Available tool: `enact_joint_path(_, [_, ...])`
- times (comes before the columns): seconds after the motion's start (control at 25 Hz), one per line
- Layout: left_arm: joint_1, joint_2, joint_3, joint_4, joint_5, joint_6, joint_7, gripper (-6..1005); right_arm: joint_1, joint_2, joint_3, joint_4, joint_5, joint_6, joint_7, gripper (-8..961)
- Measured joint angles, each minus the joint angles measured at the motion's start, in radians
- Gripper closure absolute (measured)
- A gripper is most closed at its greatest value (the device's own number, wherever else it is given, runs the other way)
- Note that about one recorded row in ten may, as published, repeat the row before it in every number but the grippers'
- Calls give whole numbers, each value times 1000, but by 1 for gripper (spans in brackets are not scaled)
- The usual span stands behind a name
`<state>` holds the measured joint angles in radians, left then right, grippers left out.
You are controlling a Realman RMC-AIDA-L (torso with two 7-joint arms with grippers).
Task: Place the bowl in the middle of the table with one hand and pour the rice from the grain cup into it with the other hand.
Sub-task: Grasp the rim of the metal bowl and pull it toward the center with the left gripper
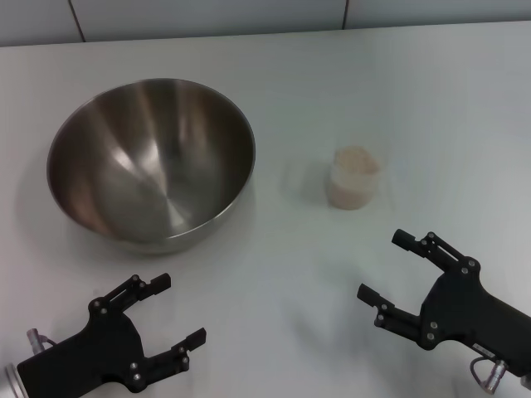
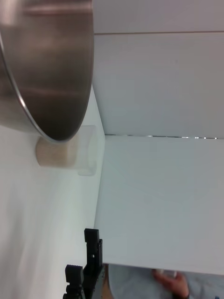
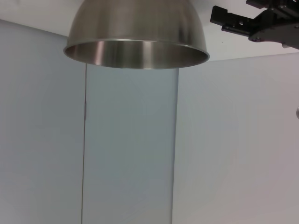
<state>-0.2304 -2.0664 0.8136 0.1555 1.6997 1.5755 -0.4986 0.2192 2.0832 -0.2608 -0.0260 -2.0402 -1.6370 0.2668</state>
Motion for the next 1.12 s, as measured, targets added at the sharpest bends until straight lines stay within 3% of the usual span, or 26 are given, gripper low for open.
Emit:
enact_joint_path(0.52, [1,-1,-3,-1,-2,13,1,142,-3,0,1,0,0,2,0,119])
enact_joint_path(0.68, [16,0,-40,0,-15,101,40,143,-2,1,2,0,0,5,-1,119])
enact_joint_path(0.8, [14,1,-160,0,-20,241,15,143,1,1,2,0,0,6,0,119])
enact_joint_path(0.88, [10,1,-192,6,-19,259,-7,144,1,2,2,0,0,6,0,120])
enact_joint_path(0.92, [-3,1,-264,34,-19,273,-84,144,1,2,2,1,0,6,0,120])
enact_joint_path(1.04, [-24,0,-329,91,-20,255,-204,144,1,2,2,6,0,9,-1,120])
enact_joint_path(1.12, [-61,-5,-396,245,-21,180,-415,145,2,2,2,9,0,13,-2,120])
